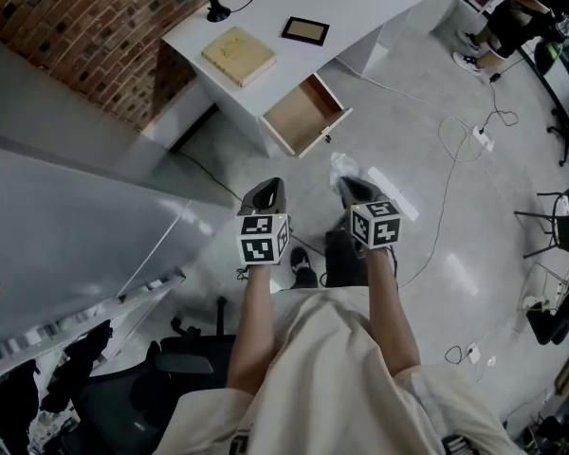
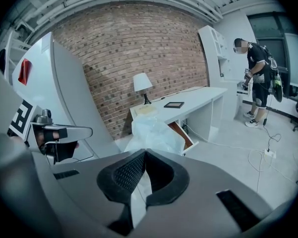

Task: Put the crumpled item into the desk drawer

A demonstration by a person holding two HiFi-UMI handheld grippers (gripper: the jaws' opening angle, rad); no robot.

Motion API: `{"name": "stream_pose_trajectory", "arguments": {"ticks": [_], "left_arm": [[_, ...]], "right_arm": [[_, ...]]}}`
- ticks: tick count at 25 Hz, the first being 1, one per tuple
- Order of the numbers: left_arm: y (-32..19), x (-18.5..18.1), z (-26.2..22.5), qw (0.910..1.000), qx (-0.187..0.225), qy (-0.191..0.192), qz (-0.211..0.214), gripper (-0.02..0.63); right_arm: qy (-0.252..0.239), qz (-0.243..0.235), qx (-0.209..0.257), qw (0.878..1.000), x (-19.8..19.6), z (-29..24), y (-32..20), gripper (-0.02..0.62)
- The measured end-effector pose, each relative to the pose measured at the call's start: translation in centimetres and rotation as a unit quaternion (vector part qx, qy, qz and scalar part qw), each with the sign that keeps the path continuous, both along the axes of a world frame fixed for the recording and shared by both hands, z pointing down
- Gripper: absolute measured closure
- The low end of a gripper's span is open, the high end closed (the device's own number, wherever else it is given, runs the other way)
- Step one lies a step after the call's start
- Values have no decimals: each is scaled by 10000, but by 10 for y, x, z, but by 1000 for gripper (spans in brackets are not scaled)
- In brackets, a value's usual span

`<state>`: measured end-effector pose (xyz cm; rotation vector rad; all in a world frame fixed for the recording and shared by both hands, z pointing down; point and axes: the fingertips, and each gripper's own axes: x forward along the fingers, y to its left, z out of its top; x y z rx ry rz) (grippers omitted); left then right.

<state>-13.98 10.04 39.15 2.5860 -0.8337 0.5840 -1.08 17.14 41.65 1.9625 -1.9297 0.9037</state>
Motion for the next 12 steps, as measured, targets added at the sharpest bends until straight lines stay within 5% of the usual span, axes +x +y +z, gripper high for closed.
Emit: {"name": "stream_pose_trajectory", "arguments": {"ticks": [12], "left_arm": [[-59,43,13,9998,-12,-171,-70,589]], "right_arm": [[-77,-268,-126,9995,39,19,-73,569]]}}
